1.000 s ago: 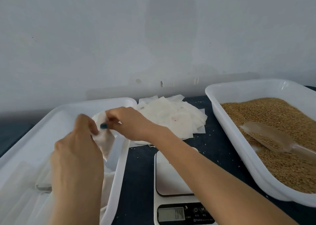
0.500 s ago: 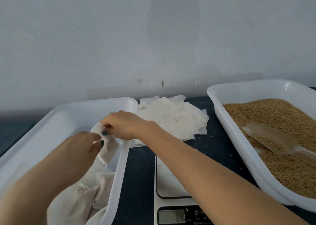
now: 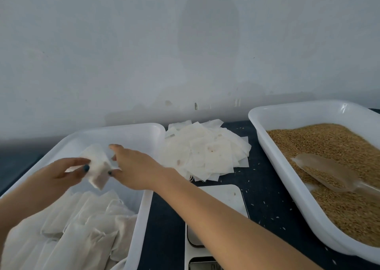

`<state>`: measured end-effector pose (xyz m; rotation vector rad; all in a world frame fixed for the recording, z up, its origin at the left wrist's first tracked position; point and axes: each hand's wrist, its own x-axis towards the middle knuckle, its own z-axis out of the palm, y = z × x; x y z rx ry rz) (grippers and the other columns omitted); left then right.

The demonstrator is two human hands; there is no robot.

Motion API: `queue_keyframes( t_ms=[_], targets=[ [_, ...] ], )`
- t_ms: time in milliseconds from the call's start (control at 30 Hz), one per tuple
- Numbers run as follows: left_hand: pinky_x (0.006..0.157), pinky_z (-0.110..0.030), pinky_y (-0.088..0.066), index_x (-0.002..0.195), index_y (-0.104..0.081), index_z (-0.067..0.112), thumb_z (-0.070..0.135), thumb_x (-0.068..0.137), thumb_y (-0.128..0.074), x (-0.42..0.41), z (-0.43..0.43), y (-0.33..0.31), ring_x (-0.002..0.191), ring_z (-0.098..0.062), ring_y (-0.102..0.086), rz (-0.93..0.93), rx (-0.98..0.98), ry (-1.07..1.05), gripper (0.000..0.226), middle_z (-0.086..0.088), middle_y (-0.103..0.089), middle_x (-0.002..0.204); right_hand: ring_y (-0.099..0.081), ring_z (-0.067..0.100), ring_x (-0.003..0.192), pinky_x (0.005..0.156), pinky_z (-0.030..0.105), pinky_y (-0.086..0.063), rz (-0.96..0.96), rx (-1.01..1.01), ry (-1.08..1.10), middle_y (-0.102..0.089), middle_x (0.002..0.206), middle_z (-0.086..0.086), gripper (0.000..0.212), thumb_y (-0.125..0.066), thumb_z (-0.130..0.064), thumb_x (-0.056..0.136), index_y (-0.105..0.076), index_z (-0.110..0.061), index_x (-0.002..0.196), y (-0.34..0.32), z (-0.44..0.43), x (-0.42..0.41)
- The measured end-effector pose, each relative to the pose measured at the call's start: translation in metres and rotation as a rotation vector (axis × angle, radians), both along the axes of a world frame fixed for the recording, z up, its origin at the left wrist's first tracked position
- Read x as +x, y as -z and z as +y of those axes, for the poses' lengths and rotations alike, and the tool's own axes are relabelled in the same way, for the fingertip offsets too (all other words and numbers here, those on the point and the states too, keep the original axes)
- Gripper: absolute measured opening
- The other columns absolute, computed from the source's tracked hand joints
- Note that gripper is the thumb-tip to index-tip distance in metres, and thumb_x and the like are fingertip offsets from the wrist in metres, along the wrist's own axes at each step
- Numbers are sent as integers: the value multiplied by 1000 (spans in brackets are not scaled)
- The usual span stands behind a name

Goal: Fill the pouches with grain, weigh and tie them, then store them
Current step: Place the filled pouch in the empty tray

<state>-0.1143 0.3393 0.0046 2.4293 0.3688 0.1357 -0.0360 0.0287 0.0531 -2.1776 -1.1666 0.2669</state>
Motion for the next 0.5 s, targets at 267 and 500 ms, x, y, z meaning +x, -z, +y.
queue_keyframes(
  t_ms=[267,500],
  targets=[
    [82,-42,-52,86,-75,23,76,67,-65,4,66,39,82,-29,-70,213,53,-304,57,-4,-74,87,-51,29,127,98,45,-45,-60,16,-22,-56,141,6,56,-52,-22,102,-29,-10,152,9,-15,-15],
    [70,-33,-33,56,-55,6,28,98,-57,10,-8,15,78,-29,-55,469,299,-435,48,-13,-54,68,-50,28,125,101,46,-44,-67,60,-23,-61,135,5,52,-51,-18,102,-33,-11,150,6,-35,-27]
  ],
)
